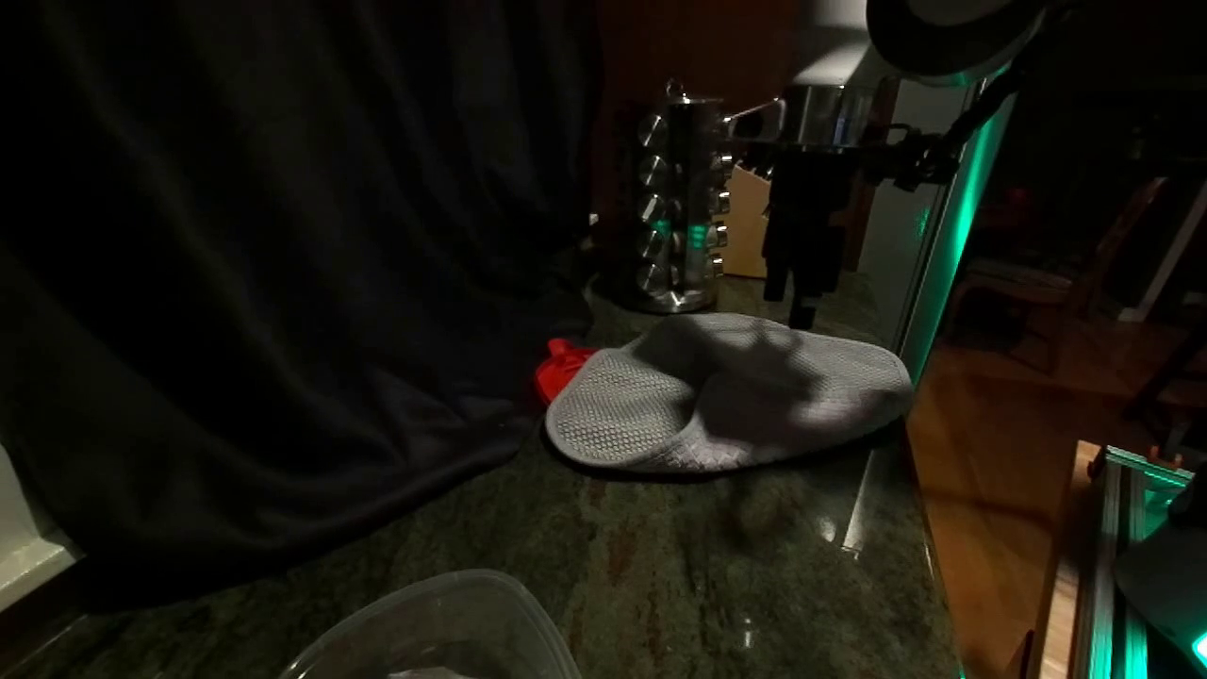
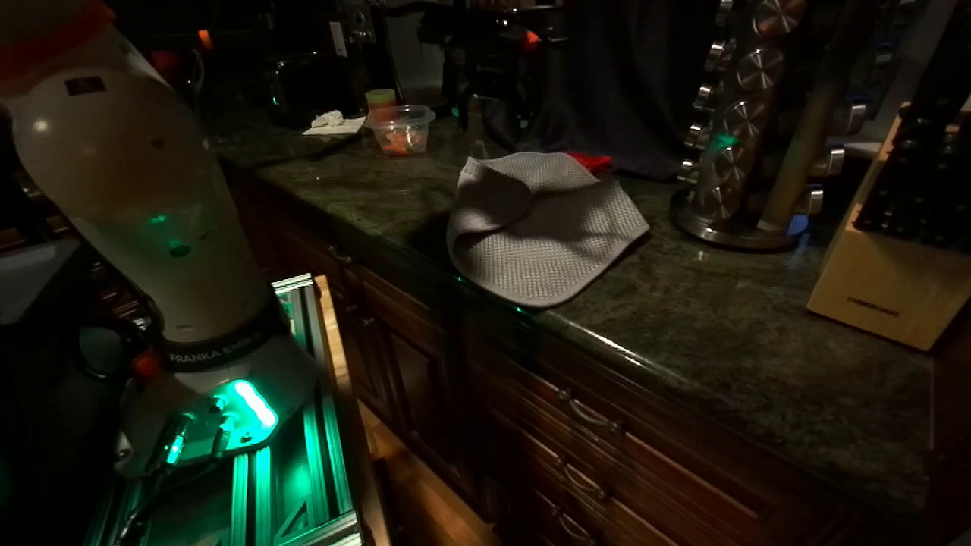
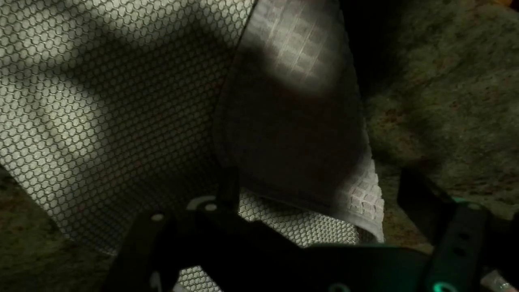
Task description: Turn over the towel on the table
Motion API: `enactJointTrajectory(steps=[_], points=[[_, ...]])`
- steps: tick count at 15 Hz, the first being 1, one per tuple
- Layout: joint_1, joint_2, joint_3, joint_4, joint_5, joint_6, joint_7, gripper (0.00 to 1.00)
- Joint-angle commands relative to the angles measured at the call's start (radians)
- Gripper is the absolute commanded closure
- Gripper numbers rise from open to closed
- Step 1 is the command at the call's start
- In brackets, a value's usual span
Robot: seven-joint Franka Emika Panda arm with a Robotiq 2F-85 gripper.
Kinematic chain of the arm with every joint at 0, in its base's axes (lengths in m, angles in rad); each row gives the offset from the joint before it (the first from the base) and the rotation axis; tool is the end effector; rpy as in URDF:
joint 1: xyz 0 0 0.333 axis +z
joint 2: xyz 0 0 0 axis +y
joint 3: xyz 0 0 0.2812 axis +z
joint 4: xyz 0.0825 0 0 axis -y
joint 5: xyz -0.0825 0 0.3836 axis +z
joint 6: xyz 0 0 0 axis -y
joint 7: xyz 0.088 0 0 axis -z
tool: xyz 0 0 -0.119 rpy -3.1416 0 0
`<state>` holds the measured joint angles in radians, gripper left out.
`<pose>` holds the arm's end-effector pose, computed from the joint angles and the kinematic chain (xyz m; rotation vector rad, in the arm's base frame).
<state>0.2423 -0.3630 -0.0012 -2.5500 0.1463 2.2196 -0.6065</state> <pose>0.4162 0.1086 0.3551 -2.8133 -1.1254 -0.0811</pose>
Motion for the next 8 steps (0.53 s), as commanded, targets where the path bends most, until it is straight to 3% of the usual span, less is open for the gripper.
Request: enactJointTrajectory(steps=[1,2,8], points=[[0.010,0.076,-0.011,0.048,0.042,-0.045,-0.044,0.00],[0.001,0.103,-0.003,0.057,0.023,-0.032,-0.038,0.00],[-0.004,0.274,0.008,0.144,0.101,0.024,-0.294,0.00]])
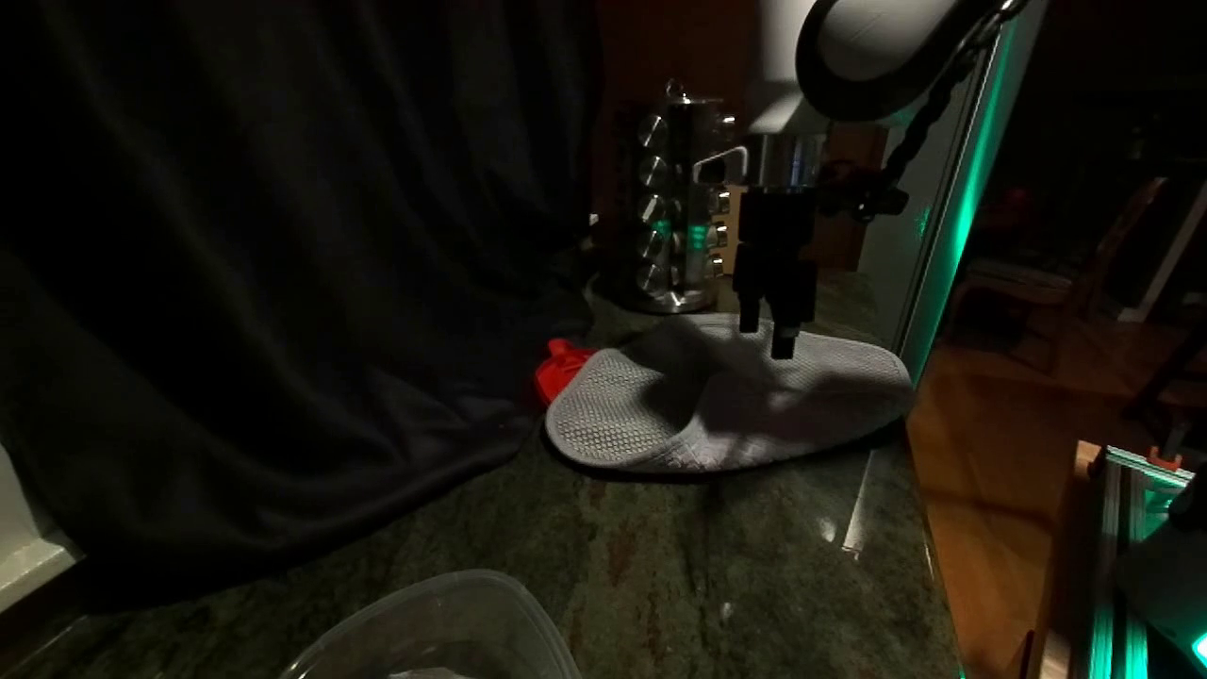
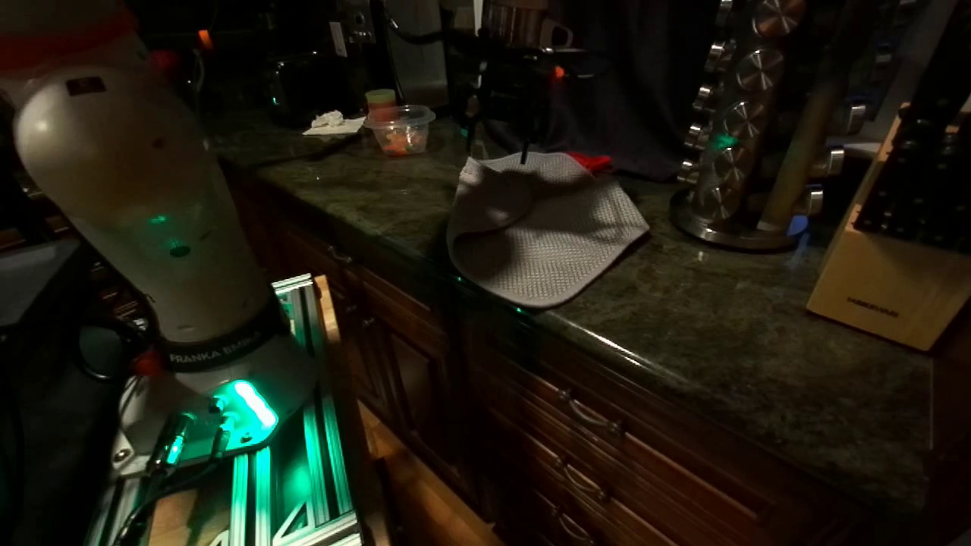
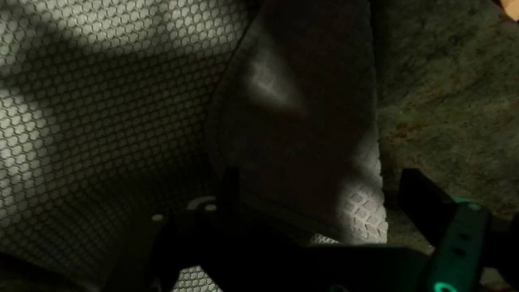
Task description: Turn over the towel on the table
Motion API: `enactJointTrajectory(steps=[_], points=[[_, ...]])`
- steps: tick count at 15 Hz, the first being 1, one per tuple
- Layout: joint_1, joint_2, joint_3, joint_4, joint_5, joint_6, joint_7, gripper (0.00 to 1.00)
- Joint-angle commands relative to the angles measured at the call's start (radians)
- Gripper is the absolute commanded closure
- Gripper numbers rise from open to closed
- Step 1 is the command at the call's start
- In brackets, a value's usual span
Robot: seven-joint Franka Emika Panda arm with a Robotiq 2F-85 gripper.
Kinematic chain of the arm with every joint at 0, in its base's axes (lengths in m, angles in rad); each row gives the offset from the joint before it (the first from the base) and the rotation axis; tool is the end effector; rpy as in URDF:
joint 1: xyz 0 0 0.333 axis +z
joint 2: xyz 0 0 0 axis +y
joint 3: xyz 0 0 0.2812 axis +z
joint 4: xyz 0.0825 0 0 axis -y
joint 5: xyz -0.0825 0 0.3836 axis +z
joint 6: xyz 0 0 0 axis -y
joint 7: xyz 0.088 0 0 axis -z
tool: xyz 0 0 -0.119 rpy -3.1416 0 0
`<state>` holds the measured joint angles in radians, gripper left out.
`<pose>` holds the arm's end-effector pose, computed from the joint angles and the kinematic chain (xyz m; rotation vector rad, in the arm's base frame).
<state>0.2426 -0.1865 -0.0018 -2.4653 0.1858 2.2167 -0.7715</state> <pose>0.4399 0.1161 0.3142 -2.6908 -1.2927 0.0324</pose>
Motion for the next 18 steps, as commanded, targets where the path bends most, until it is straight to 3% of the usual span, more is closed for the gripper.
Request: enactJointTrajectory(steps=[1,3,6,8,10,11,14,17,18], points=[[-0.009,0.122,0.017,0.073,0.081,0.035,-0.168,0.00],[-0.020,0.169,0.034,0.105,0.123,0.037,-0.237,0.00],[-0.042,0.227,0.063,0.146,0.142,0.048,-0.308,0.08],[-0.059,0.259,0.078,0.168,0.124,0.045,-0.325,0.23],[-0.075,0.283,0.089,0.181,0.112,0.046,-0.338,0.22],[-0.083,0.293,0.094,0.187,0.109,0.036,-0.343,0.28],[-0.104,0.317,0.103,0.194,0.079,0.018,-0.343,0.30],[-0.120,0.328,0.108,0.201,0.053,-0.005,-0.337,0.45],[-0.124,0.326,0.109,0.203,0.044,-0.017,-0.335,0.58]])
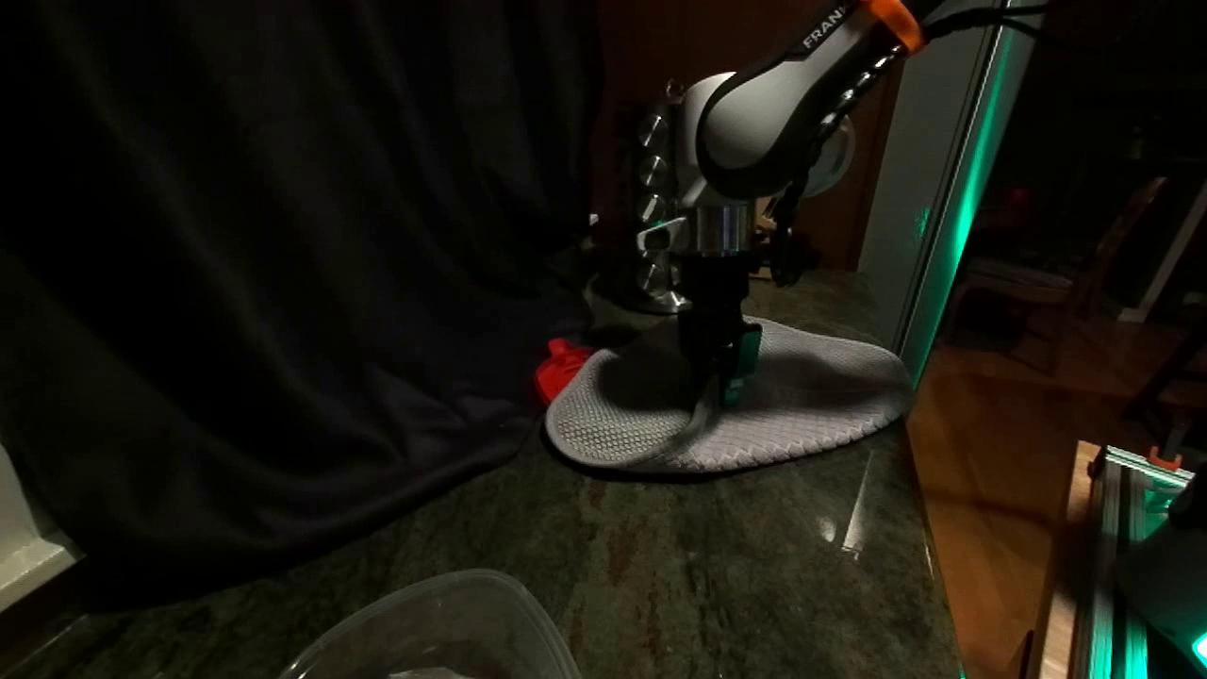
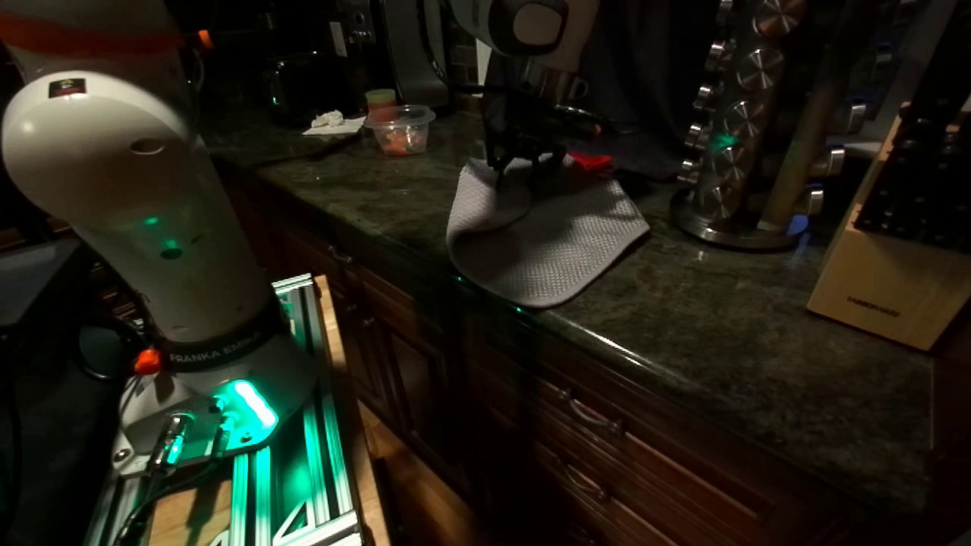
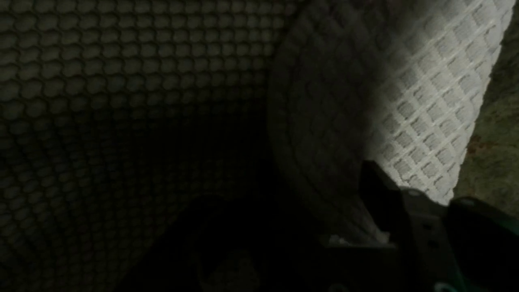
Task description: Turn over the towel on the table
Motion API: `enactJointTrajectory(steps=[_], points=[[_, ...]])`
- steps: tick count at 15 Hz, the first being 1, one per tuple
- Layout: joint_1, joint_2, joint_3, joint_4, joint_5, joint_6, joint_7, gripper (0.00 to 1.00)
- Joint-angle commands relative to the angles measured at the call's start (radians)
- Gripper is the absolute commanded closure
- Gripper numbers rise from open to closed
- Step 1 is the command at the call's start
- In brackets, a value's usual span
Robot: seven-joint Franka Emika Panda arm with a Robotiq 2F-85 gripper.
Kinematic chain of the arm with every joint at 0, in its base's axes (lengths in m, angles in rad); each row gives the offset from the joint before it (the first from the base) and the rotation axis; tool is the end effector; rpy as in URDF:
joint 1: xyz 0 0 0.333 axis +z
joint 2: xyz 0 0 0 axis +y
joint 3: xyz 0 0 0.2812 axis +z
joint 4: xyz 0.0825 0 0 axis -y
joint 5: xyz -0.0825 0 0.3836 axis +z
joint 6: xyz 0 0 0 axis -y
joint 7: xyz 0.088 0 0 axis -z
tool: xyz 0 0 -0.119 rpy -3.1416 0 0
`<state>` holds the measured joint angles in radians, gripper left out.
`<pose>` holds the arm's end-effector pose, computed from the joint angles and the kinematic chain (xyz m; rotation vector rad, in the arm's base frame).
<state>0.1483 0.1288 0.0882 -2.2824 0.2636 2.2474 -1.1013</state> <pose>0.4873 0.1282 0.2400 -2.4192 -1.5771 0.0917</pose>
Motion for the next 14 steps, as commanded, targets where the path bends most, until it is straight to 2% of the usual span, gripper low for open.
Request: enactJointTrajectory(steps=[1,4,5,9,14], points=[[-0.034,0.005,0.021,0.020,-0.041,-0.059,-0.003,0.69],[-0.040,-0.013,0.025,0.023,-0.058,-0.102,0.003,0.96],[-0.041,-0.019,0.027,0.025,-0.061,-0.115,0.005,1.00],[-0.038,-0.061,0.031,0.027,-0.052,-0.177,0.035,0.99],[-0.029,-0.195,0.035,0.020,0.054,-0.289,0.081,0.99]])
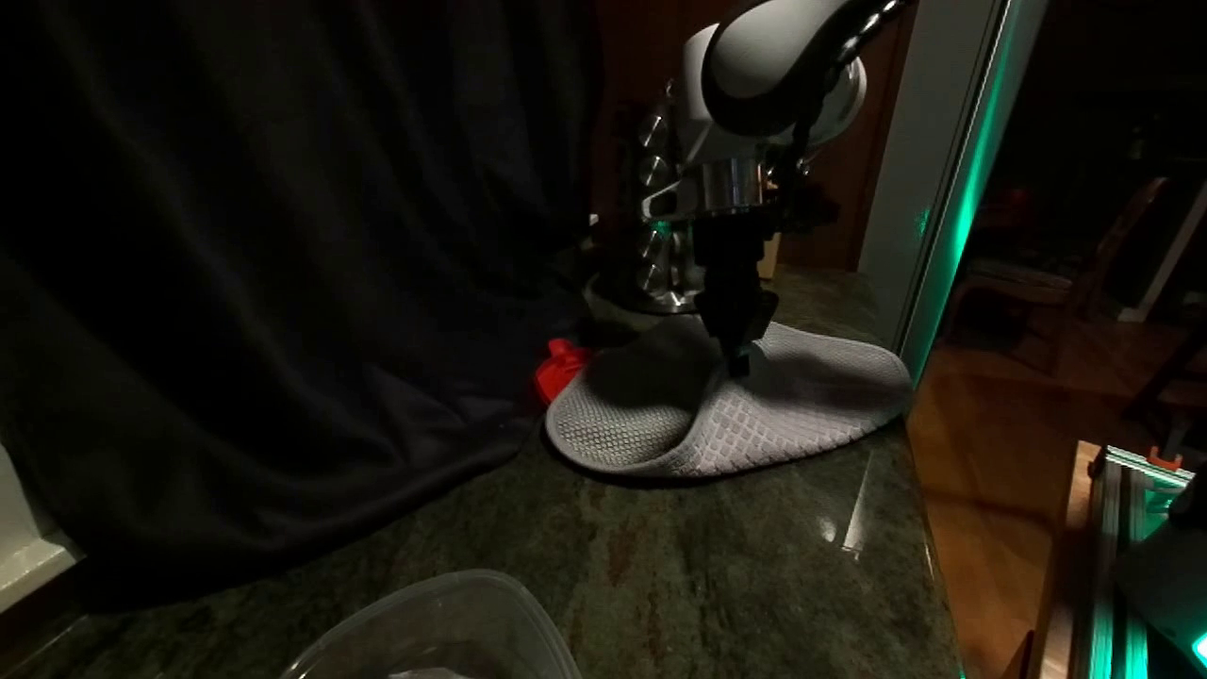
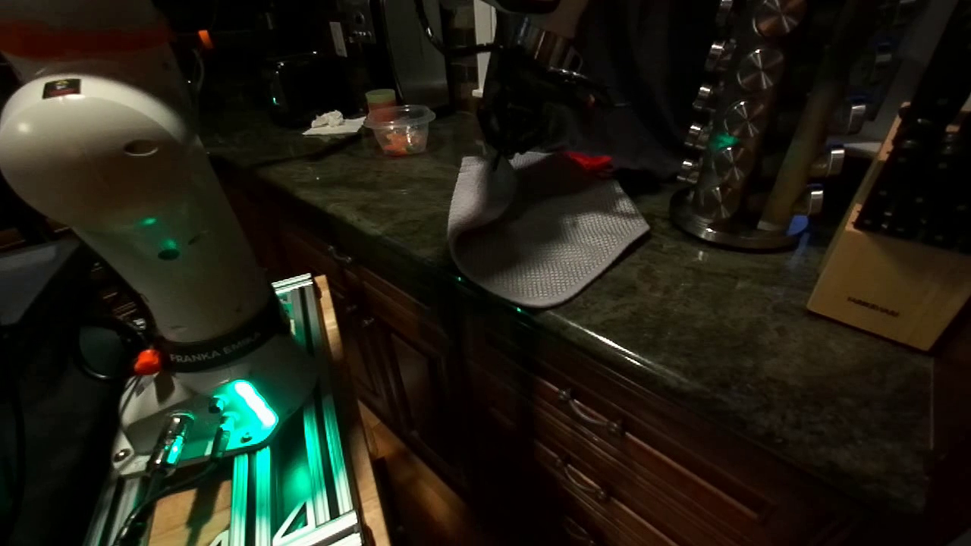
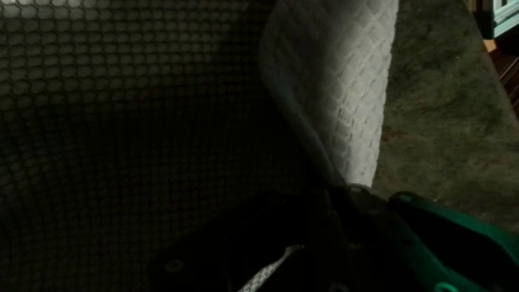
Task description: Turn over the towel on the table
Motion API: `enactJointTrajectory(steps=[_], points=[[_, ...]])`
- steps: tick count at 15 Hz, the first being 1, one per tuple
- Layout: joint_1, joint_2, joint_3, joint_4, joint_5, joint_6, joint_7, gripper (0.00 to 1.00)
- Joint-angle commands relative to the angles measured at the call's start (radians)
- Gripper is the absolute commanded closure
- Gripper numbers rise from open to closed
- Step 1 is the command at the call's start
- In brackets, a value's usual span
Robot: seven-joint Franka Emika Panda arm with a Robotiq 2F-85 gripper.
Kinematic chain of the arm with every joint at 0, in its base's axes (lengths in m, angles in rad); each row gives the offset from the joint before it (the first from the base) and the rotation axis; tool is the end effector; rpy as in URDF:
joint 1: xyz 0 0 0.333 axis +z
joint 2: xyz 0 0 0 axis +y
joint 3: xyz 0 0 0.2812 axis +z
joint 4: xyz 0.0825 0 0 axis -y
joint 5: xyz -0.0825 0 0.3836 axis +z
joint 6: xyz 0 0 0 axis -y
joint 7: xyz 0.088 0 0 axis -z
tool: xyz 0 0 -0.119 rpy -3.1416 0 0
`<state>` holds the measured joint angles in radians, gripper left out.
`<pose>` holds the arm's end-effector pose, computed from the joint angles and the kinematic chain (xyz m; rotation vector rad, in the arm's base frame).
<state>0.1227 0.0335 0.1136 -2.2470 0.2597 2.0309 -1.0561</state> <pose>0.4762 0.1326 0.2887 -2.3797 -1.5383 0.1995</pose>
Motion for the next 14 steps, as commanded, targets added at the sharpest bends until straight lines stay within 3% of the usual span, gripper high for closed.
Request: enactJointTrajectory(steps=[1,6,14], points=[[-0.001,-0.136,0.006,-0.016,0.087,-0.089,0.041,0.99],[0.009,-0.271,-0.034,0.026,0.268,-0.134,0.096,0.99],[0.007,-0.394,-0.090,0.089,0.392,-0.001,0.243,0.99]])
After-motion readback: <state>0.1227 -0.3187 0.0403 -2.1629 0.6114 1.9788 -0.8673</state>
